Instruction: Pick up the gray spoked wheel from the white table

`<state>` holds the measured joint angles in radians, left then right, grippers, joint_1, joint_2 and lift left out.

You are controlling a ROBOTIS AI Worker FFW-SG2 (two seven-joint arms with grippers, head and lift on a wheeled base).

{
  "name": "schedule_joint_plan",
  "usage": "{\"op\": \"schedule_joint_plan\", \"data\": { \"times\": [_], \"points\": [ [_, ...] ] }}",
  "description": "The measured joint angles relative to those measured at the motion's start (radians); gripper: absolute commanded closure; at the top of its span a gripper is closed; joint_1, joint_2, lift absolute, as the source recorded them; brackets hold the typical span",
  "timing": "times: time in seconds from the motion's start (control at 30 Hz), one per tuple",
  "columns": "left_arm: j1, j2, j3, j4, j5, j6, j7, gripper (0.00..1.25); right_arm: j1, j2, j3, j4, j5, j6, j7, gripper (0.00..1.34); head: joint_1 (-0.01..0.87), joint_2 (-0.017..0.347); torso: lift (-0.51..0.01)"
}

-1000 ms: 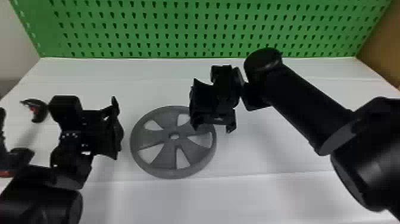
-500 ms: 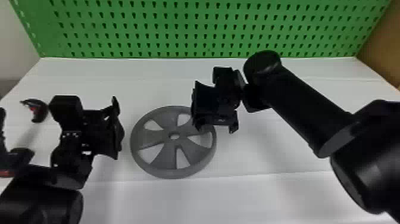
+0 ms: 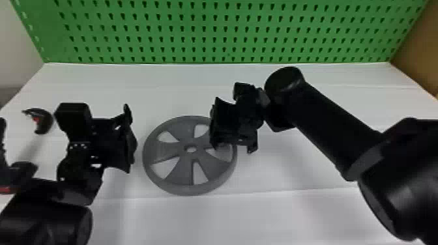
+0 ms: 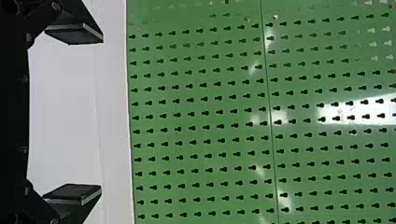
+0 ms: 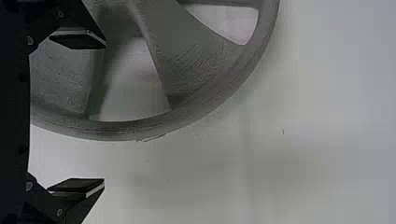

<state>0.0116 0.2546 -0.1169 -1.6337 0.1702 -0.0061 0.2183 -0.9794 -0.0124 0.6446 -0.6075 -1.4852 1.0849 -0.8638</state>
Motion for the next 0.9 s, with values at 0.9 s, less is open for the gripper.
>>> {"op": "schedule_joint_plan", "data": {
  "times": [0.9],
  "points": [
    [-0.007, 0.000, -0.007, 0.006, 0.008, 0.000, 0.003, 0.15, -0.010, 0.012, 0.062, 0.040, 0.034, -0.042, 0.011, 0.24, 0.765, 0.002, -0.096]
  ]
}}
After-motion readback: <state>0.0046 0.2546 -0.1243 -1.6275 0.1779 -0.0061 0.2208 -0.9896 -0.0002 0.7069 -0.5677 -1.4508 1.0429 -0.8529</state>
